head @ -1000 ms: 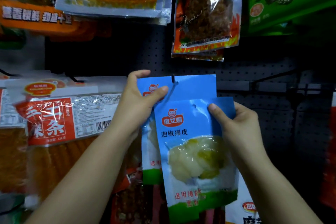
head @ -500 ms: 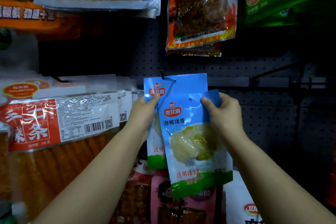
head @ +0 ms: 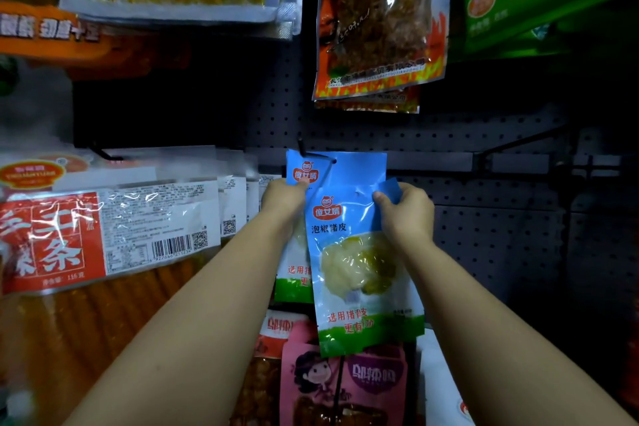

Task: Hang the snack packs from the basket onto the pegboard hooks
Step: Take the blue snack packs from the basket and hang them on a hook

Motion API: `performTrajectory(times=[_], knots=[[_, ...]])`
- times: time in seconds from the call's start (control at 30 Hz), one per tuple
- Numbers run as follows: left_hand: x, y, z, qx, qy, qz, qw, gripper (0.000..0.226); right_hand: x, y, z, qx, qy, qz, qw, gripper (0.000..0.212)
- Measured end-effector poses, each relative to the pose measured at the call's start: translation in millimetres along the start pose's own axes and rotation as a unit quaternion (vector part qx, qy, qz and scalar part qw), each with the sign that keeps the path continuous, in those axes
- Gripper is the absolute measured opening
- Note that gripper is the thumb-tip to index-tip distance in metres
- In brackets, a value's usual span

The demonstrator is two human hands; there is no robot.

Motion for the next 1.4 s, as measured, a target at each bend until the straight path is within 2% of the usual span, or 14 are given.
performTrajectory(times=[0.17,0.27,0.37,0.47,0.57,0.63,0.67,0.77,0.93,1.03,1.23,1.4], knots=[[9.7,1.7,4.1,0.011,-0.030,0.016,0.999,0.027,9.7,15.8,1.8,0.059,0.027,-0.027,0.997,0.049],[26.8,4.7,6.1,-0.040,-0.057,0.031,0.997,0.050,19.8,27.1,1.0,0.070,0.049,-0.022,0.996,0.044],[51.3,4.4,-0.5,-0.095,-0.114,0.046,0.988,0.058,32.4,31.2,2.7,-0.070,0.048,0.033,0.996,0.015],[76.8,3.5,-5.9,-0.087,-0.147,0.072,0.983,0.070,52.5,35.1,21.6,-0.190,0.074,0.098,0.974,0.005],[100.1,14.9,-14.6,0.064,-0.143,0.075,0.985,0.060,71.1,45.6,44.8,-0.266,0.114,0.132,0.948,0.001],[113.6,25.5,-21.6,0.191,-0.128,0.074,0.970,0.050,81.9,53.2,58.0,-0.298,0.129,0.140,0.935,0.003],[119.4,30.3,-25.2,0.215,-0.128,0.074,0.965,0.045,87.0,57.3,64.2,-0.315,0.135,0.142,0.929,0.003],[142.3,47.4,-48.7,0.190,-0.190,0.058,0.961,0.025,101.5,76.4,86.2,-0.337,0.171,0.120,0.918,0.007],[174.0,66.0,-92.9,0.191,-0.296,0.065,0.934,0.011,118.5,103.0,122.4,-0.299,0.245,0.070,0.920,0.015],[174.8,68.8,-107.1,0.191,-0.307,0.064,0.930,0.009,119.2,110.5,135.7,-0.282,0.265,0.042,0.921,0.015],[164.9,72.0,-122.8,0.177,-0.309,0.055,0.933,0.012,109.5,104.6,143.2,-0.275,0.237,0.029,0.931,0.015],[147.2,70.1,-116.3,0.181,-0.264,0.056,0.946,0.010,98.9,96.9,141.3,-0.260,0.215,0.020,0.941,0.015]])
Point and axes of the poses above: each hand's wrist, its own x-axis away from the middle knuckle, its own y-axis out of the back of the hand, z = x × y, the point moved 10 cm from there along -x, towards the middle knuckle, and after that the axes turned 9 degrees about x, right-handed, at the moved point
